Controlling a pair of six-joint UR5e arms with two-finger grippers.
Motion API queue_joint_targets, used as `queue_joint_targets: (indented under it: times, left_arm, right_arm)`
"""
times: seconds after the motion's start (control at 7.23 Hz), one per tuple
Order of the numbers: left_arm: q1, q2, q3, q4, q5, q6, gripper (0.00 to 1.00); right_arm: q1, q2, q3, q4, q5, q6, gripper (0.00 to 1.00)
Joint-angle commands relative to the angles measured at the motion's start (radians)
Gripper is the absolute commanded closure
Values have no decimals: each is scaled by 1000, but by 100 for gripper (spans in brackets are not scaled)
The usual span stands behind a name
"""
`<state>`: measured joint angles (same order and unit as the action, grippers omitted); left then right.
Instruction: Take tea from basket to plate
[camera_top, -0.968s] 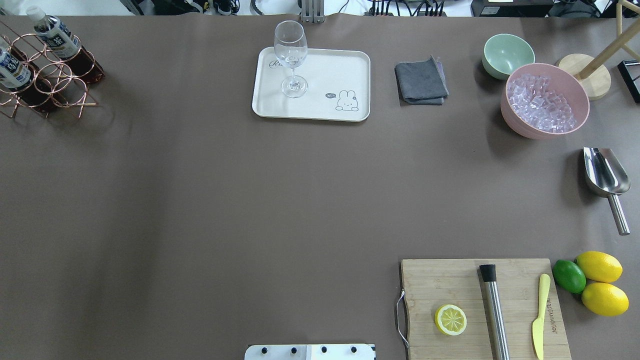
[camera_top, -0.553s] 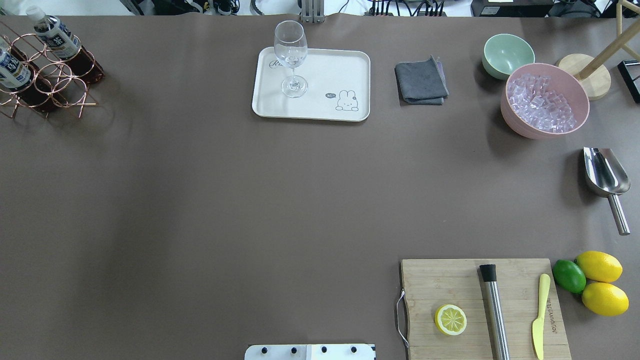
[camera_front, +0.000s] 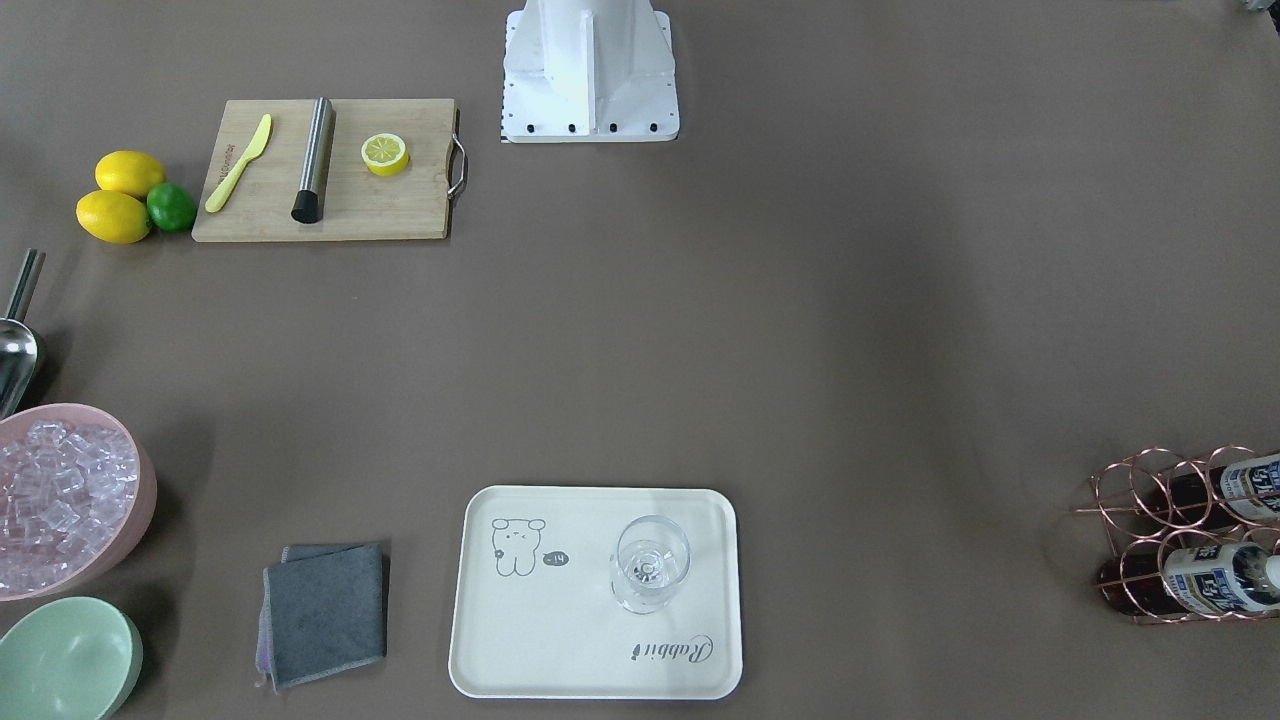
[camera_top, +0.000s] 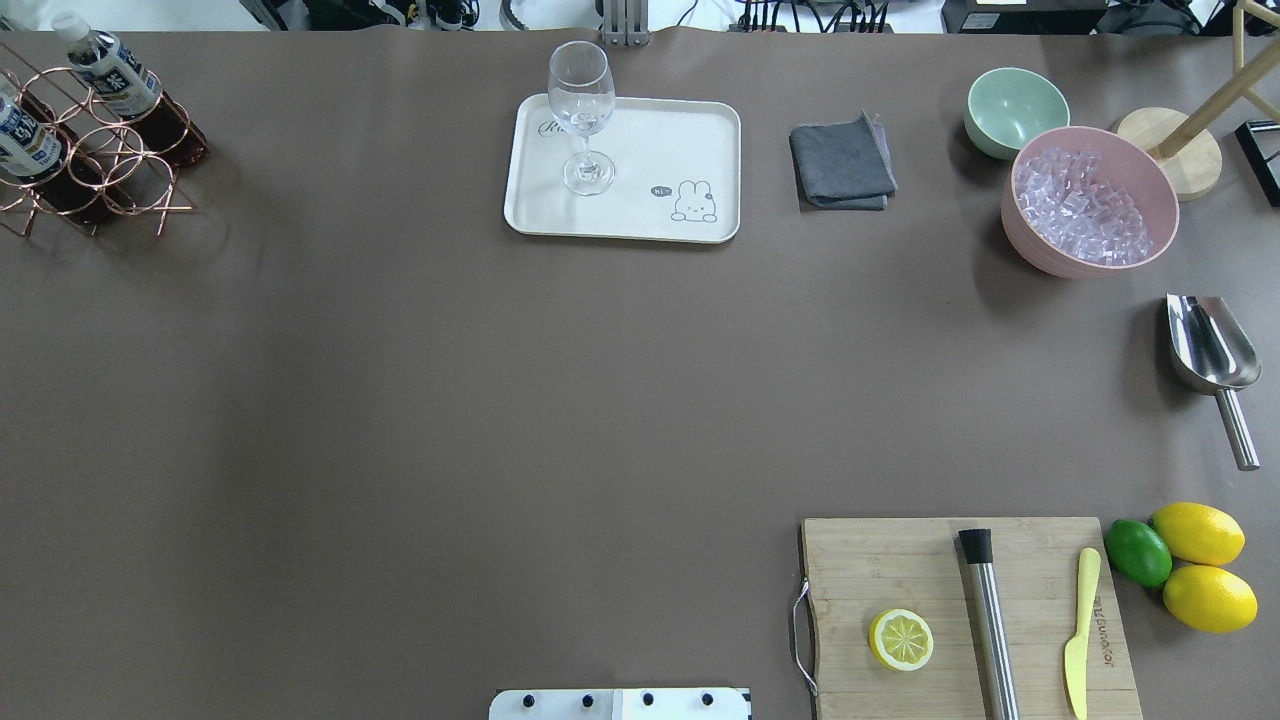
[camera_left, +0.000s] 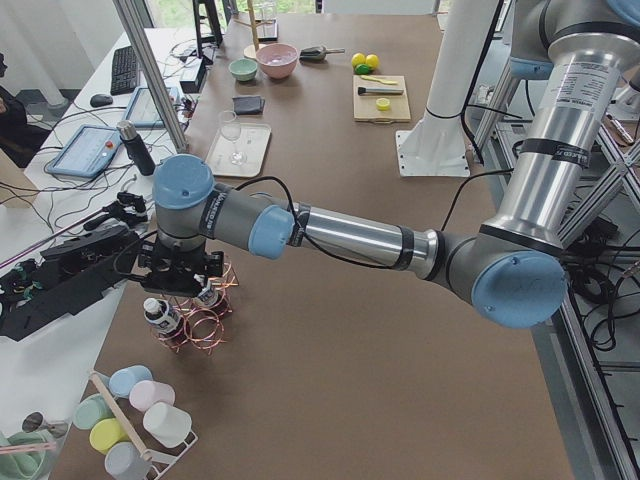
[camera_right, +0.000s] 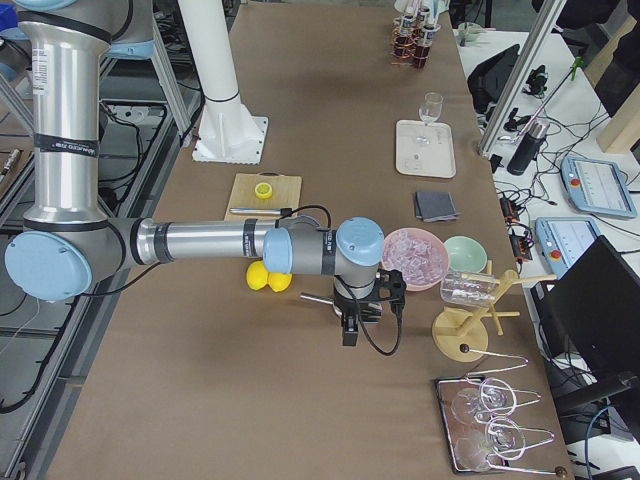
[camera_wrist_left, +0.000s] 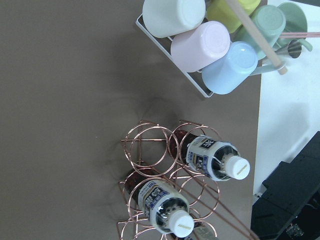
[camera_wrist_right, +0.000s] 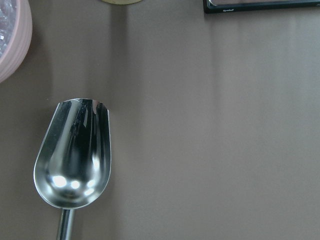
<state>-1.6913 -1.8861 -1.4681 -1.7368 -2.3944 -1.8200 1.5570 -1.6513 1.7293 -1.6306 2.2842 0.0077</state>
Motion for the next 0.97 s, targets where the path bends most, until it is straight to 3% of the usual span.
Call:
queue_joint_targets:
  times: [0.0, 0.55, 0.69, 0.83]
  left_arm:
    - [50, -65, 101, -69, 23, -91, 3]
    - [159, -111, 106, -144, 129, -215, 3]
    - [171, -116, 107, -145, 145, -216, 9]
    - [176, -122, 109, -145, 147, -216, 13]
  right_arm:
    - [0, 1, 1, 0, 1, 0, 0]
    - [0, 11, 12, 2, 3, -5, 0]
    - [0, 25, 18, 27, 6, -3, 0]
    - [-2, 24, 6, 140, 21, -3, 0]
